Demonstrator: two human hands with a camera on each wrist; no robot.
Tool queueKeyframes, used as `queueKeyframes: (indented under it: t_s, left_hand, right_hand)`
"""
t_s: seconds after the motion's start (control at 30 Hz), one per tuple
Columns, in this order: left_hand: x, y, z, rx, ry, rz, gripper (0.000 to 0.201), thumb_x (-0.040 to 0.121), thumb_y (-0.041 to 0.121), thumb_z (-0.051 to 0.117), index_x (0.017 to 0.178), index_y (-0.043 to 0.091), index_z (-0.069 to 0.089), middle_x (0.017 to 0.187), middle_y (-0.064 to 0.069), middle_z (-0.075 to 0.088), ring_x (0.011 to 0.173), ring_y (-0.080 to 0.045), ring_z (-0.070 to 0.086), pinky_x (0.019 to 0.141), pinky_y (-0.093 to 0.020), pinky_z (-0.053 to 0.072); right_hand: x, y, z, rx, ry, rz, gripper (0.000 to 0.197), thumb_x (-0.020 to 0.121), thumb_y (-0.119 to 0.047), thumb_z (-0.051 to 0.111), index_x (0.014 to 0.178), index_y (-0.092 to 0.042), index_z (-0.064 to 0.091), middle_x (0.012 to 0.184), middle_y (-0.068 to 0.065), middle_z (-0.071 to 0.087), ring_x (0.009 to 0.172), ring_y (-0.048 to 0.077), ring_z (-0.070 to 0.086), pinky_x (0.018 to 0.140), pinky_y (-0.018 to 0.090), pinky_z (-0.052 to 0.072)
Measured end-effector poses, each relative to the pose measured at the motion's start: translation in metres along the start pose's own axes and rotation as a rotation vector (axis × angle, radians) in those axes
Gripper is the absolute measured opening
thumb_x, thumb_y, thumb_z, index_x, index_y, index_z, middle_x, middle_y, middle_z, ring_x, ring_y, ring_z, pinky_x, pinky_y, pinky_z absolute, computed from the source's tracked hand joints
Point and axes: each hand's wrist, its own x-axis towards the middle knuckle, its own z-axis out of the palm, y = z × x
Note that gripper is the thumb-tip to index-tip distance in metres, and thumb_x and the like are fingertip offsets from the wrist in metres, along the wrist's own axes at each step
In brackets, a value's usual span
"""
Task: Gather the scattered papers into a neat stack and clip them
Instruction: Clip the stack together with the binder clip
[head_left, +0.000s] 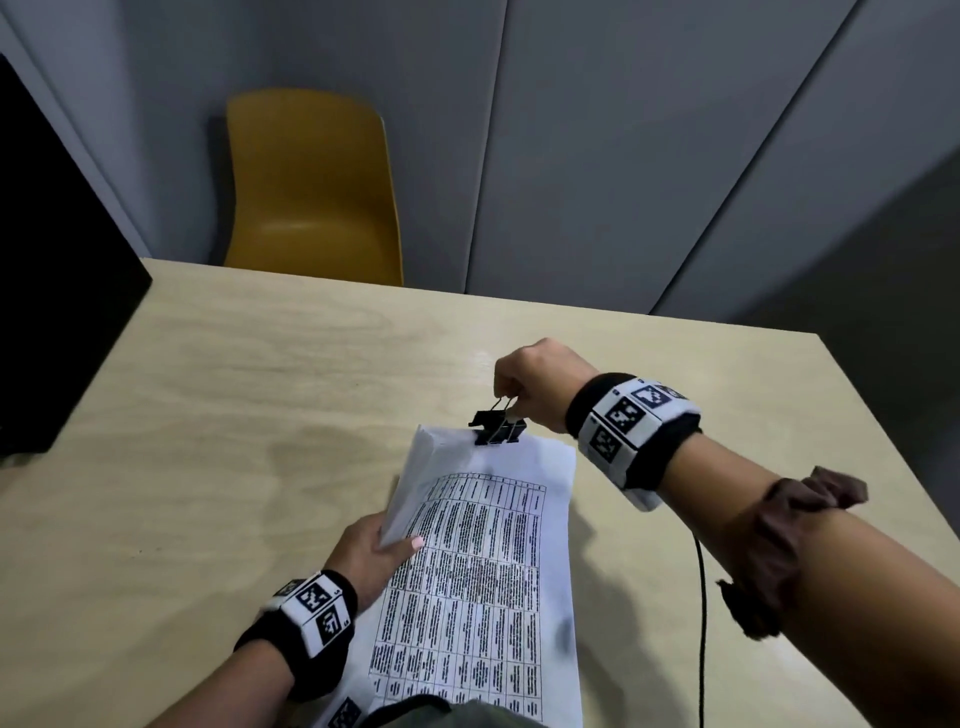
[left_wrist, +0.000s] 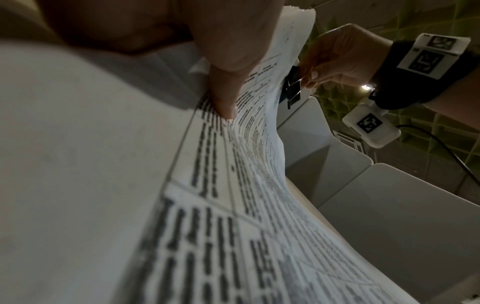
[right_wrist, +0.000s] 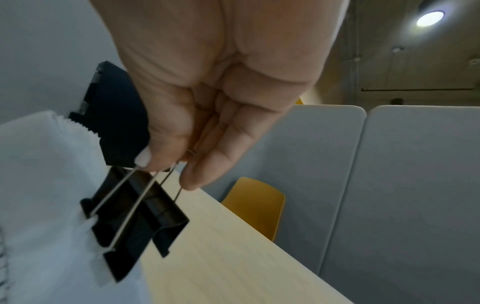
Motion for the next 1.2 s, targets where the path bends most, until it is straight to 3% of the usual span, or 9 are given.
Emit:
queueKeyframes:
  t_s: [0.13, 0.23, 0.33, 0.47, 0.57, 0.67, 0.87, 1.03, 1.2]
  left_hand:
    - [-0.001, -0.001, 0.0, -0.038, -0.018, -0.022, 0.047, 0.088, 0.024, 0.058, 0.129, 0.003, 0.047, 0.09, -0.005, 0.06, 0.082, -0.015, 0.056, 0.064, -0.017, 0.042]
    - [-0.003, -0.001, -0.001, -0.045, -0.028, -0.014, 0.042, 0.088, 0.024, 0.058, 0.125, 0.006, 0.049, 0.089, -0.009, 0.06, 0.084, -0.02, 0.058, 0.064, -0.019, 0.042]
    - [-0.002, -0.003, -0.003, -0.061, -0.028, -0.017, 0.034, 0.087, 0.026, 0.059, 0.117, 0.011, 0.052, 0.103, -0.019, 0.063, 0.094, -0.028, 0.06, 0.064, -0.019, 0.044]
    - [-0.001, -0.004, -0.004, -0.049, -0.023, -0.003, 0.026, 0.087, 0.026, 0.06, 0.108, 0.011, 0.057, 0.082, -0.009, 0.059, 0.073, -0.022, 0.055, 0.065, -0.025, 0.045]
    - [0.0, -0.004, -0.005, -0.041, -0.035, 0.0, 0.021, 0.087, 0.025, 0.061, 0.101, 0.01, 0.059, 0.078, -0.012, 0.055, 0.07, -0.022, 0.052, 0.067, -0.031, 0.045]
    - [-0.001, -0.003, -0.006, -0.058, -0.038, 0.008, 0.02, 0.086, 0.025, 0.061, 0.105, 0.019, 0.056, 0.092, -0.016, 0.066, 0.085, -0.03, 0.062, 0.074, -0.033, 0.049]
    - [-0.002, 0.001, -0.004, -0.066, -0.036, -0.016, 0.035, 0.086, 0.024, 0.061, 0.118, 0.012, 0.054, 0.095, -0.002, 0.064, 0.091, -0.019, 0.059, 0.082, -0.031, 0.047]
    - [0.0, -0.002, -0.004, -0.044, -0.031, -0.033, 0.049, 0.086, 0.024, 0.061, 0.13, 0.007, 0.047, 0.098, 0.002, 0.061, 0.095, -0.015, 0.057, 0.085, -0.028, 0.045]
    - [0.001, -0.004, -0.005, -0.049, -0.045, -0.032, 0.04, 0.086, 0.025, 0.061, 0.12, 0.006, 0.055, 0.084, 0.002, 0.061, 0.084, -0.014, 0.058, 0.076, -0.027, 0.046]
  right_hand:
    - [0.011, -0.014, -0.003, -0.059, -0.059, -0.082, 0.023, 0.077, -0.01, 0.071, 0.099, -0.01, 0.065, 0.098, 0.007, 0.068, 0.092, 0.025, 0.061, 0.077, 0.027, 0.048]
    - [0.016, -0.019, -0.003, -0.009, -0.129, -0.118, 0.023, 0.076, -0.009, 0.072, 0.098, -0.008, 0.066, 0.096, 0.008, 0.069, 0.091, 0.022, 0.062, 0.081, 0.029, 0.051]
    - [0.018, -0.013, -0.001, 0.148, -0.149, -0.071, 0.023, 0.073, -0.009, 0.076, 0.094, -0.007, 0.068, 0.093, 0.008, 0.072, 0.084, 0.017, 0.063, 0.074, 0.02, 0.048]
    - [0.014, -0.001, 0.007, 0.32, -0.147, -0.015, 0.023, 0.072, -0.006, 0.076, 0.094, -0.007, 0.068, 0.092, 0.009, 0.073, 0.074, 0.01, 0.059, 0.066, 0.008, 0.043]
    - [0.013, 0.001, 0.01, 0.326, -0.205, -0.009, 0.034, 0.073, -0.005, 0.075, 0.106, -0.009, 0.066, 0.102, 0.006, 0.071, 0.084, 0.012, 0.065, 0.082, 0.019, 0.049]
    - [0.014, -0.001, 0.011, 0.297, -0.244, -0.005, 0.044, 0.076, -0.007, 0.071, 0.119, -0.013, 0.061, 0.117, 0.0, 0.067, 0.099, 0.014, 0.066, 0.095, 0.027, 0.048]
    - [0.01, -0.002, 0.026, 0.293, -0.415, 0.01, 0.088, 0.063, -0.029, 0.084, 0.139, -0.028, 0.039, 0.138, -0.006, 0.052, 0.124, 0.013, 0.05, 0.106, 0.033, 0.038]
    - [0.008, -0.003, 0.06, 0.445, -0.426, 0.068, 0.07, 0.063, -0.029, 0.083, 0.127, -0.026, 0.055, 0.117, -0.002, 0.066, 0.106, 0.016, 0.061, 0.1, 0.038, 0.046]
    - [0.011, -0.001, 0.074, 0.517, -0.295, 0.12, 0.074, 0.063, -0.023, 0.084, 0.13, -0.02, 0.051, 0.126, -0.001, 0.061, 0.114, 0.016, 0.055, 0.103, 0.033, 0.042]
